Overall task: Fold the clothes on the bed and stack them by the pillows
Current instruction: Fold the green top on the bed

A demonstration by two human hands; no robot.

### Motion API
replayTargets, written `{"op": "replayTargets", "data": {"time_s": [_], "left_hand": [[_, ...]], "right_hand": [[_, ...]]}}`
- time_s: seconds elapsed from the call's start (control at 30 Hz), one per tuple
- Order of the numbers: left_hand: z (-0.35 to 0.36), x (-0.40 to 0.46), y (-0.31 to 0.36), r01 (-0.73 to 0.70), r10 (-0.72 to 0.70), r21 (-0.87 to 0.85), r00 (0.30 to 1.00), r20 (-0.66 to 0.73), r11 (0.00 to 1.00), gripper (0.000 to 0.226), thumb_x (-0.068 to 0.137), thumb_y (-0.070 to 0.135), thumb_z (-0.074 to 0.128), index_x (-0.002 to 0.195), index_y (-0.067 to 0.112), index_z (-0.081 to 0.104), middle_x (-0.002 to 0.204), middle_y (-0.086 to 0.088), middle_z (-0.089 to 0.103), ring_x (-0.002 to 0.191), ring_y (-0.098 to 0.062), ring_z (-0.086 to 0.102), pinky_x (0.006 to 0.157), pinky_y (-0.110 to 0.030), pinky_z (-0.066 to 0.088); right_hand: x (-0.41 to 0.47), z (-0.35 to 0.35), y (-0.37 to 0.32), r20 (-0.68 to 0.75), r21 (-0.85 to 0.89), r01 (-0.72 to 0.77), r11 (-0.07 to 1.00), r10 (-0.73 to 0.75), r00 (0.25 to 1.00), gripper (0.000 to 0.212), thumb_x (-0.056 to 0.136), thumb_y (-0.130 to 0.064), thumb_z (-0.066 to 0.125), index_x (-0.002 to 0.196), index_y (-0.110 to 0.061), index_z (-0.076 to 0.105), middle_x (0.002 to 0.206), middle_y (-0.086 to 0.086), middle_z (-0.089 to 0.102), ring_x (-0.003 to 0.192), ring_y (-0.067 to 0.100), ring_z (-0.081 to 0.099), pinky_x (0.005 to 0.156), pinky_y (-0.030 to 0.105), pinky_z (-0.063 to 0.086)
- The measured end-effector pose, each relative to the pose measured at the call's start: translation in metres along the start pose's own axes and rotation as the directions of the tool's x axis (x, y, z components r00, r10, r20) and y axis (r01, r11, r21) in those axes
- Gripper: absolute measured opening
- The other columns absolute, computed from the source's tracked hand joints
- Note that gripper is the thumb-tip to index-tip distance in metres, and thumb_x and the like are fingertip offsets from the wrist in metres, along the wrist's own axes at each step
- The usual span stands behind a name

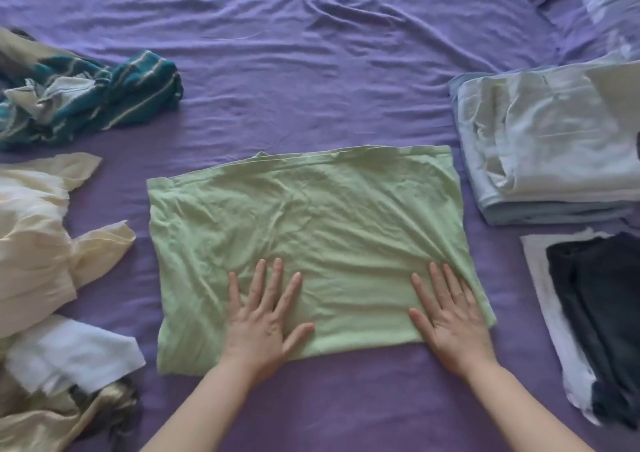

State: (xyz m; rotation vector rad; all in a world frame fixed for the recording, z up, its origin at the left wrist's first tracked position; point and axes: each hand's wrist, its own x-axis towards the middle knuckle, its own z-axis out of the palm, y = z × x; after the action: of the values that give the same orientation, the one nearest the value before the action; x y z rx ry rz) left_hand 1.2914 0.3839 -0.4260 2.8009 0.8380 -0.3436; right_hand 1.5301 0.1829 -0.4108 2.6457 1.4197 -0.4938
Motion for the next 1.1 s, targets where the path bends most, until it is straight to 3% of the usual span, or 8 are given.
{"op": "replayTargets", "data": {"time_s": [0.17, 0.33, 0.43, 0.63, 0.73, 0.83, 0.97, 1.1], "left_hand": [[-0.014, 0.017, 0.075, -0.126, 0.131, -0.065, 0.989, 0.074, 0.99, 0.071, 0.08, 0.068, 0.033, 0.135, 0.029, 0.052, 0.146, -0.011, 0.042, 0.137, -0.035, 0.03, 0.102, -0.06, 0.02], [-0.014, 0.048, 0.152, -0.021, 0.044, -0.158, 0.989, 0.14, 0.987, 0.063, 0.091, 0.062, 0.024, 0.148, 0.036, 0.021, 0.159, -0.009, 0.001, 0.145, -0.033, -0.011, 0.11, -0.059, -0.017], [-0.02, 0.057, 0.175, 0.059, -0.026, -0.325, 0.994, 0.102, 0.944, 0.055, 0.095, 0.054, 0.034, 0.146, 0.033, 0.031, 0.159, -0.011, 0.006, 0.147, -0.024, -0.002, 0.115, -0.047, -0.008], [-0.053, 0.055, 0.197, -0.009, 0.115, -0.863, 0.992, 0.056, 0.504, 0.075, 0.078, 0.028, 0.071, 0.143, 0.012, 0.035, 0.144, -0.005, 0.043, 0.135, -0.017, 0.038, 0.114, -0.03, 0.027], [-0.062, 0.058, 0.201, 0.177, -0.101, -0.918, 0.983, 0.151, 0.355, 0.093, 0.071, 0.021, 0.078, 0.146, 0.006, 0.025, 0.145, -0.004, 0.037, 0.136, -0.016, 0.035, 0.111, -0.03, 0.03], [-0.072, 0.068, 0.182, 0.316, -0.506, -0.893, 0.854, 0.121, 0.32, 0.048, 0.077, 0.02, 0.074, 0.12, 0.011, 0.053, 0.116, -0.005, 0.059, 0.111, -0.023, 0.054, 0.087, -0.023, 0.04], [-0.085, 0.081, 0.141, 0.373, -0.556, -0.837, 0.825, 0.102, 0.4, 0.009, 0.088, 0.025, 0.063, 0.083, 0.019, 0.059, 0.078, 0.0, 0.063, 0.08, -0.024, 0.058, 0.066, -0.031, 0.037], [-0.097, 0.079, 0.109, 0.252, -0.423, -0.852, 0.905, 0.039, 0.46, 0.011, 0.085, 0.02, 0.065, 0.077, 0.02, 0.057, 0.064, 0.009, 0.052, 0.064, -0.012, 0.046, 0.06, -0.026, 0.034]], "right_hand": [[0.002, -0.015, 0.015, -0.096, 0.065, -0.202, 0.977, 0.208, 0.973, 0.056, 0.094, -0.044, 0.027, 0.139, -0.017, 0.043, 0.147, 0.012, 0.037, 0.136, 0.039, 0.032, 0.11, 0.058, 0.015], [0.003, -0.028, 0.037, -0.013, 0.281, -0.273, 0.92, 0.288, 0.957, 0.074, 0.086, -0.028, 0.064, 0.148, -0.019, 0.025, 0.143, 0.007, 0.043, 0.126, 0.03, 0.041, 0.097, 0.042, 0.039], [0.008, -0.041, 0.036, 0.033, 0.464, -0.291, 0.837, 0.312, 0.95, 0.073, 0.085, -0.019, 0.063, 0.148, -0.023, 0.026, 0.14, 0.003, 0.048, 0.122, 0.027, 0.048, 0.092, 0.038, 0.043], [0.022, -0.075, 0.009, -0.025, 0.75, -0.163, 0.641, 0.274, 0.961, 0.057, 0.085, -0.008, 0.061, 0.138, -0.019, 0.043, 0.137, -0.003, 0.051, 0.126, 0.014, 0.047, 0.099, 0.019, 0.032], [0.033, -0.094, -0.007, 0.084, 0.87, -0.128, 0.476, 0.112, 0.99, 0.052, 0.091, -0.009, 0.053, 0.139, -0.024, 0.04, 0.128, -0.008, 0.053, 0.119, 0.003, 0.049, 0.095, 0.011, 0.035], [0.048, -0.11, -0.013, 0.271, 0.938, -0.237, 0.255, -0.105, 0.957, 0.041, 0.096, -0.009, 0.043, 0.132, -0.029, 0.044, 0.12, -0.001, 0.061, 0.103, 0.003, 0.058, 0.087, 0.012, 0.044], [0.085, -0.114, -0.01, 0.118, 0.503, 0.167, 0.848, -0.258, 0.959, 0.052, 0.089, -0.002, 0.044, 0.139, -0.018, 0.042, 0.141, 0.005, 0.047, 0.131, 0.016, 0.04, 0.106, 0.018, 0.028], [0.128, -0.119, -0.027, 0.26, 0.107, 0.466, 0.878, -0.477, 0.84, 0.081, 0.078, -0.013, 0.052, 0.147, -0.037, 0.017, 0.155, -0.008, 0.02, 0.145, 0.016, 0.006, 0.116, 0.044, 0.009]]}}
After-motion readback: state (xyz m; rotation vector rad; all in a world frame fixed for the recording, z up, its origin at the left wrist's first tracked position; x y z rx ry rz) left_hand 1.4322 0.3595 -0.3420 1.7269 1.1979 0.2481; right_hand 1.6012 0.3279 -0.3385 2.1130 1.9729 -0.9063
